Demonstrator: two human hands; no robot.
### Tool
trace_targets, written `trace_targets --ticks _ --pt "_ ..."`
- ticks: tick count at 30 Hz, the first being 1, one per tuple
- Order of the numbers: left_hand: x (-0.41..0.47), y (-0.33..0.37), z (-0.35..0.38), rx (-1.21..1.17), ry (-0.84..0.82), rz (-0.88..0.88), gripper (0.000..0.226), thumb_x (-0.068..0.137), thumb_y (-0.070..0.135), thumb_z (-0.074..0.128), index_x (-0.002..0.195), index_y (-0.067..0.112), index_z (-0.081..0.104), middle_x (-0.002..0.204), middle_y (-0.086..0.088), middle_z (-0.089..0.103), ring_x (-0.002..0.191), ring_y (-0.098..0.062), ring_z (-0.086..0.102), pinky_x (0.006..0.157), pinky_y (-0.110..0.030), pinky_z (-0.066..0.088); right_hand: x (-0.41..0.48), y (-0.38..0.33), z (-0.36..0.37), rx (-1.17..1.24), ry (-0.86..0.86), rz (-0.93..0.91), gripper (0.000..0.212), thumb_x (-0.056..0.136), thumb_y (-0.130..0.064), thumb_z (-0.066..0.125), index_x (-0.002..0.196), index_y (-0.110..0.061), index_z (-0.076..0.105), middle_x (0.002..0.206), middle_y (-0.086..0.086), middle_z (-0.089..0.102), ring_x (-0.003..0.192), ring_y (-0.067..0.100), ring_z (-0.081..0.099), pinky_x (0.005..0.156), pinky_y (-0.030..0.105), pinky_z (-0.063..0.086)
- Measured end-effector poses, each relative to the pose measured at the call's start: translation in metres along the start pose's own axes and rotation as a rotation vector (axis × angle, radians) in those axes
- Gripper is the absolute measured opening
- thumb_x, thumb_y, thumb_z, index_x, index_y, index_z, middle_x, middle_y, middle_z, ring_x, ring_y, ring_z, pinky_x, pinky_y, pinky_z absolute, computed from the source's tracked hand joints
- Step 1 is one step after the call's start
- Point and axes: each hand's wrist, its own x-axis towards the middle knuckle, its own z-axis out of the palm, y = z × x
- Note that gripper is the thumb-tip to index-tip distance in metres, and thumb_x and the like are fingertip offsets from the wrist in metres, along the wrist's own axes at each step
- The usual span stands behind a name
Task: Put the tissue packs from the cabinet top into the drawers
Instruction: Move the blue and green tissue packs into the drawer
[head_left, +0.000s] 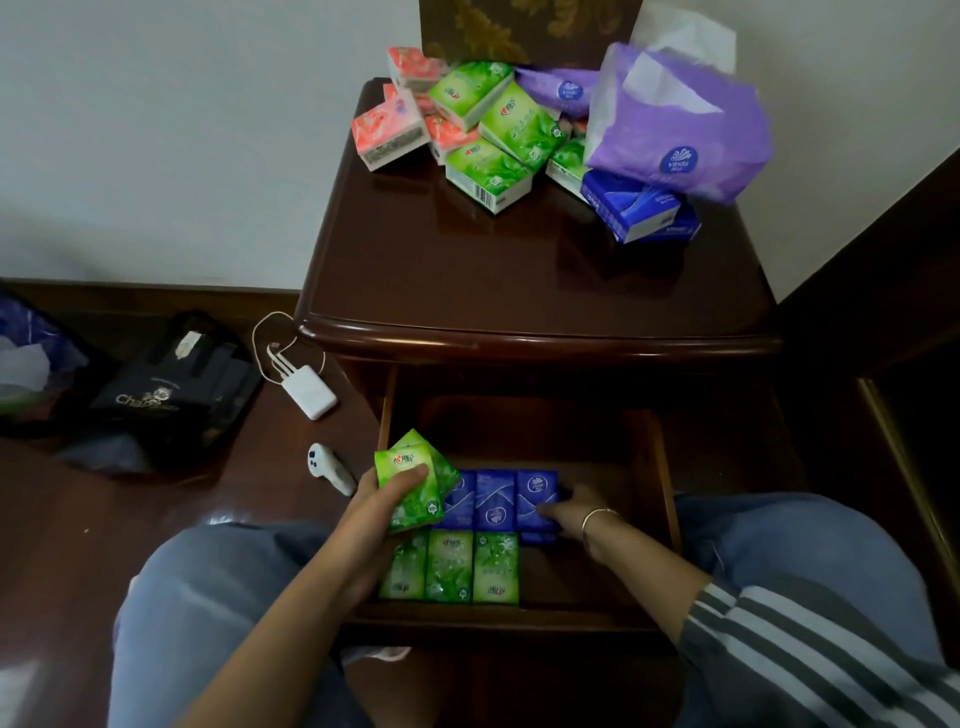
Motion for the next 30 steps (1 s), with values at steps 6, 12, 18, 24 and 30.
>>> trace_targets --ticks 6,12,18,24,30 --pt "0.000 -0.001 -0.004 0.014 -0.009 -0.005 0.050 0.081 0.029 0.070 0.126 0.021 0.050 0.114 -0.014 0.070 0.102 -0.034 0.068 0.091 -0.054 0.052 -0.003 -0.005 -0.008 0.081 -0.092 0.037 0.046 0.083 0.003 0.061 0.126 -0.009 0.050 0.125 0.015 0.060 0.091 0.019 0.056 0.059 0.024 0.047" --pt "-0.003 0.003 -0.004 0.003 -0.002 0.010 0.046 0.085 0.024 0.067 0.127 0.019 0.048 0.115 -0.016 0.068 0.101 -0.034 0.068 0.084 -0.050 0.056 0.009 -0.022 -0.018 -0.474 0.012 -0.315 0.060 0.088 -0.032 0.061 0.141 -0.014 0.039 0.143 0.011 0.043 0.129 0.027 0.044 0.105 0.033 0.036" --pt "-0.006 0.006 -0.004 -0.006 0.029 0.033 0.042 0.088 0.022 0.064 0.127 0.019 0.049 0.115 -0.014 0.068 0.100 -0.031 0.068 0.069 -0.037 0.057 0.023 -0.039 0.007 -0.843 -0.188 -0.464 0.053 0.087 -0.045 0.058 0.136 -0.028 0.046 0.144 0.001 0.044 0.132 0.022 0.039 0.110 0.036 0.025" --pt "-0.004 0.008 -0.007 0.002 0.033 0.039 0.044 0.088 0.023 0.064 0.129 0.020 0.048 0.116 -0.013 0.068 0.100 -0.029 0.069 0.070 -0.036 0.057 0.032 -0.035 0.014 -0.990 -0.109 -0.534 0.045 0.084 -0.051 0.057 0.124 -0.031 0.056 0.137 -0.004 0.051 0.133 0.022 0.032 0.113 0.054 0.005" --pt "-0.001 0.006 -0.007 0.002 0.014 0.036 0.046 0.087 0.024 0.065 0.130 0.020 0.048 0.118 -0.013 0.067 0.102 -0.030 0.068 0.076 -0.040 0.057 0.021 -0.033 0.002 -0.703 -0.083 -0.546 0.051 0.086 -0.043 0.062 0.132 -0.025 0.051 0.140 0.004 0.048 0.131 0.025 0.038 0.109 0.035 0.029"
